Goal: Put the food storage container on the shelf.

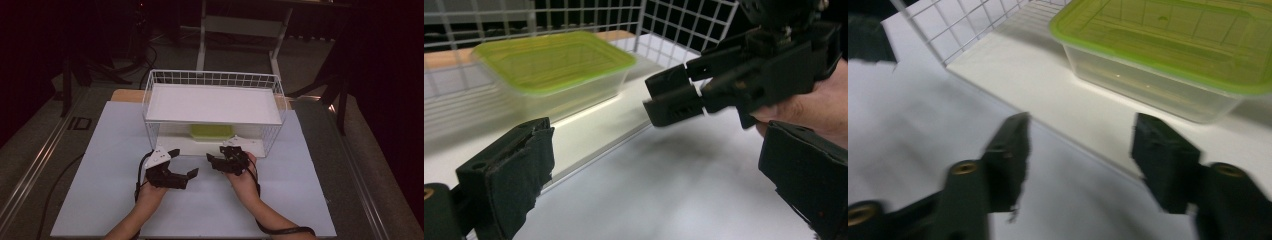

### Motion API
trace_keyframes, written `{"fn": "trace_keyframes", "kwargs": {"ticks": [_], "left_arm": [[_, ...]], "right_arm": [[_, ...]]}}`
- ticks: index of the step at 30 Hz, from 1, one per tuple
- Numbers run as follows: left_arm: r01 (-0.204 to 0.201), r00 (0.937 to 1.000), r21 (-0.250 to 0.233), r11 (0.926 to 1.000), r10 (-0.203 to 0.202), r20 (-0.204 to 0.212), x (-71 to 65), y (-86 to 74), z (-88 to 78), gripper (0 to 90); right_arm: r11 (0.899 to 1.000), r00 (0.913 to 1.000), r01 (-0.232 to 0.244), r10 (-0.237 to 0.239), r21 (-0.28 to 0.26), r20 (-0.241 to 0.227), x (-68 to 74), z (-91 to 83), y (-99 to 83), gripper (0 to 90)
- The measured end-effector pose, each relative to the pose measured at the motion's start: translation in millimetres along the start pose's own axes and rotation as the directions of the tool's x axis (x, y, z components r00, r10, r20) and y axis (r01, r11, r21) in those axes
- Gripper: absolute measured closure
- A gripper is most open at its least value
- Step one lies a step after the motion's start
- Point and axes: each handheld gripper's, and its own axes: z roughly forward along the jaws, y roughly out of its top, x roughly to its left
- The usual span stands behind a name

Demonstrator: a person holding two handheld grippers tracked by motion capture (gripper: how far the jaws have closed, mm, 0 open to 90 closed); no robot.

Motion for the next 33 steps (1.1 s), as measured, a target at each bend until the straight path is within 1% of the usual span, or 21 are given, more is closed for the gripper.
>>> {"fn": "trace_keyframes", "kwargs": {"ticks": [1,3,4,5,6,7,8,10,12,13,14,15,16,17,19,21,25,27,28,30,33], "left_arm": [[-0.009,1.0,-0.002,1.0,0.009,0.005,-1.5,1.4,0.5,2.2],[-0.004,0.9997,0.003,1.0,0.004,0.024,-4.1,4.4,0.9,2.2],[-0.002,0.9996,0.004,1.0,0.002,0.03,-5.2,5.5,0.6,2.2],[-0.002,0.9992,0.008,1.0,0.002,0.04,-6.1,6.8,-0.1,2.2],[-0.004,0.9988,0.006,1.0,0.003,0.048,-7.3,7.9,-1.5,2.2],[-0.008,0.9987,0.009,0.9999,0.007,0.05,-8.3,9.1,-3.0,2.2],[-0.003,0.9986,0.011,0.9999,0.002,0.054,-9.5,10.1,-5.2,2.2],[0.006,0.9982,0.009,0.9999,-0.007,0.06,-11.1,10.8,-8.9,2.2],[0.004,0.9979,0.008,1.0,-0.004,0.065,-12.8,10.7,-13.4,2.2],[-0.001,0.9975,0.007,1.0,0.001,0.071,-13.3,10.4,-15.8,2.2],[-0.006,0.9974,0.01,0.9999,0.005,0.072,-13.8,10.1,-18.0,2.2],[-0.009,0.9975,0.01,0.9999,0.008,0.07,-14.2,9.7,-20.1,2.2],[-0.009,0.9972,0.009,0.9999,0.009,0.075,-14.0,9.2,-22.5,2.2],[-0.009,0.9966,0.012,0.9999,0.008,0.082,-13.6,8.9,-24.8,2.2],[-0.013,0.9967,0.018,0.9998,0.012,0.081,-13.7,8.4,-29.0,2.2],[-0.012,0.9962,0.014,0.9998,0.011,0.086,-14.1,7.8,-32.8,2.2],[-0.01,0.9962,0.015,0.9998,0.009,0.087,-16.1,6.1,-39.6,2.2],[-0.003,0.9957,0.009,1.0,0.002,0.092,-17.4,5.1,-43.0,2.2],[-0.005,0.9955,0.009,0.9999,0.004,0.094,-18.2,4.8,-44.4,2.2],[-0.015,0.9958,0.013,0.9998,0.014,0.09,-19.9,3.8,-47.4,2.2],[-0.009,0.9953,0.012,0.9999,0.008,0.097,-21.5,1.2,-51.0,2.2]], "right_arm": [[1.0,0.9998,0.004,-0.004,-0.003,-0.018,-0.7,-3.5,-1.8,30.1],[1.0,0.999,0.017,-0.018,-0.008,-0.041,-1.8,-10.3,-4.6,22.9],[1.0,0.9985,0.005,-0.006,-0.01,-0.054,-2.2,-14.4,-5.7,20.6],[1.0,0.997,0.0,-0.001,-0.013,-0.077,-3.1,-18.4,-6.6,18.4],[1.0,0.9962,-0.002,0.001,-0.02,-0.087,-3.9,-22.7,-7.4,17.9],[1.0,0.9964,-0.002,-0.001,-0.028,-0.084,-4.6,-27.1,-8.1,18.0],[1.0,0.9965,-0.002,-0.001,-0.031,-0.083,-5.4,-31.1,-8.9,17.9],[0.999,0.9951,0.006,-0.009,-0.038,-0.099,-7.1,-39.2,-10.2,16.0],[0.999,0.9945,0.008,-0.013,-0.04,-0.104,-10.0,-46.1,-12.1,16.1],[0.999,0.9936,0.002,-0.006,-0.036,-0.113,-11.4,-49.0,-13.4,16.1],[0.999,0.992,0.007,-0.012,-0.04,-0.126,-13.0,-51.3,-15.0,16.1],[0.999,0.992,0.013,-0.018,-0.038,-0.125,-13.7,-53.8,-16.7,15.8],[0.999,0.9927,0.022,-0.027,-0.041,-0.117,-14.1,-56.4,-18.4,15.4],[0.999,0.9924,0.026,-0.031,-0.041,-0.119,-14.3,-58.9,-20.1,15.4],[0.999,0.9918,0.026,-0.03,-0.039,-0.124,-14.7,-63.8,-22.9,15.4],[0.999,0.9908,0.021,-0.027,-0.043,-0.133,-15.1,-69.1,-25.3,15.4],[0.998,0.9899,0.025,-0.034,-0.063,-0.138,-15.4,-79.8,-29.1,15.4],[0.997,0.9897,0.032,-0.041,-0.068,-0.137,-15.2,-84.8,-30.9,15.5],[0.997,0.9884,0.032,-0.042,-0.072,-0.146,-15.4,-87.4,-31.8,15.4],[0.996,0.9884,0.048,-0.058,-0.071,-0.141,-15.7,-92.3,-32.9,15.5],[0.995,0.9871,0.051,-0.062,-0.08,-0.147,-17.5,-100.0,-34.7,15.5]]}}
